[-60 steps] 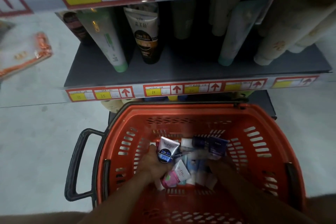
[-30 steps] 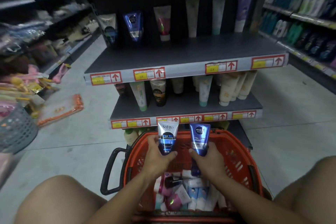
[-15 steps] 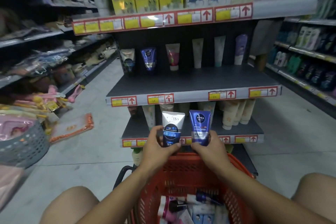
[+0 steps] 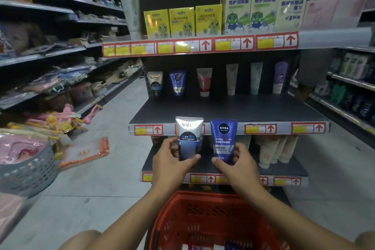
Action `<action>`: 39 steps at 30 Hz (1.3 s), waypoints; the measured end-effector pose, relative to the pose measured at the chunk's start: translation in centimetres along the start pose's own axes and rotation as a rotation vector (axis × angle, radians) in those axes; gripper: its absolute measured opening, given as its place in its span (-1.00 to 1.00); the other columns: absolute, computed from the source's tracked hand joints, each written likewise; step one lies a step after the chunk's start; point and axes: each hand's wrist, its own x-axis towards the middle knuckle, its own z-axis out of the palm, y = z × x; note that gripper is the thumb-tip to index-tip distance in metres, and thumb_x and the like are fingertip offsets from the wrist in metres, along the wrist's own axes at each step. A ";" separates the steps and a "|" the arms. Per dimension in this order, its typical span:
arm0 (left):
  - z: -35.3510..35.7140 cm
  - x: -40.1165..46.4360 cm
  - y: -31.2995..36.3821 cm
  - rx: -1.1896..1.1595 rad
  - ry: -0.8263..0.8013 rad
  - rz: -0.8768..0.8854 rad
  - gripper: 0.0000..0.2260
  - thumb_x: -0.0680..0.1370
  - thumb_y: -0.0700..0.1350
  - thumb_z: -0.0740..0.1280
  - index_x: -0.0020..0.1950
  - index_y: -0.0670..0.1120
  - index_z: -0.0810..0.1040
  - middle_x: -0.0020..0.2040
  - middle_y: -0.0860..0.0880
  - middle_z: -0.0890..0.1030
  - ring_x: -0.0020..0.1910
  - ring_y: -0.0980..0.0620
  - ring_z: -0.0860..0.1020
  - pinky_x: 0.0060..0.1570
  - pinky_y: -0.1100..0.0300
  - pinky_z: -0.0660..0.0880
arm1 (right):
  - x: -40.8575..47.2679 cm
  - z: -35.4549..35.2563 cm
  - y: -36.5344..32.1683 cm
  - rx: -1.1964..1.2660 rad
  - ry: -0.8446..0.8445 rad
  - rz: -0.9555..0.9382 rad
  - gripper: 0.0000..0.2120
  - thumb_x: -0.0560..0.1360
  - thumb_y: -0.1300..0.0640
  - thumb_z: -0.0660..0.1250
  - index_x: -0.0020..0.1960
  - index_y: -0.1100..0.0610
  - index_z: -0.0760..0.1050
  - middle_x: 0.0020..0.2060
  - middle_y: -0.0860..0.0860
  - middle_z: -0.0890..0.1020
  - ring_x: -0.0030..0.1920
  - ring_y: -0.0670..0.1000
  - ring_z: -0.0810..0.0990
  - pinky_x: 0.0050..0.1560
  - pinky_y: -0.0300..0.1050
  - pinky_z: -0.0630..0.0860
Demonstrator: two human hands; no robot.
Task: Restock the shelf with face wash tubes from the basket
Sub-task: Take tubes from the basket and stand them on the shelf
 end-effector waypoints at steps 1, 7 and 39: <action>-0.1 0.4 0.0 0.005 0.012 0.004 -0.31 0.32 0.11 0.67 0.37 0.10 0.47 0.16 0.12 0.65 0.09 0.13 0.64 0.00 0.26 0.62 | 0.3 0.1 -0.3 -0.003 0.003 -0.008 -0.48 0.40 -0.03 0.58 0.22 -0.15 0.36 -0.01 -0.26 0.55 0.00 -0.27 0.55 -0.10 -0.34 0.45; -1.4 3.0 0.4 0.016 0.062 0.037 -0.39 0.34 0.13 0.64 0.32 0.15 0.49 0.10 0.18 0.66 0.01 0.23 0.64 -0.11 0.40 0.55 | 2.7 1.4 -1.5 -0.005 -0.014 -0.034 -0.50 0.41 -0.05 0.57 0.25 -0.11 0.42 0.05 -0.22 0.61 0.05 -0.22 0.60 0.05 -0.18 0.58; -3.9 21.9 -1.5 0.360 0.111 -0.021 -0.33 0.36 0.17 0.62 0.37 -0.03 0.49 0.27 -0.05 0.66 0.18 -0.08 0.64 0.06 0.05 0.59 | 20.2 10.4 -7.1 -0.388 0.084 -0.102 -0.41 0.27 -0.15 0.63 0.17 -0.01 0.47 0.05 -0.05 0.68 0.06 0.05 0.66 0.08 0.02 0.61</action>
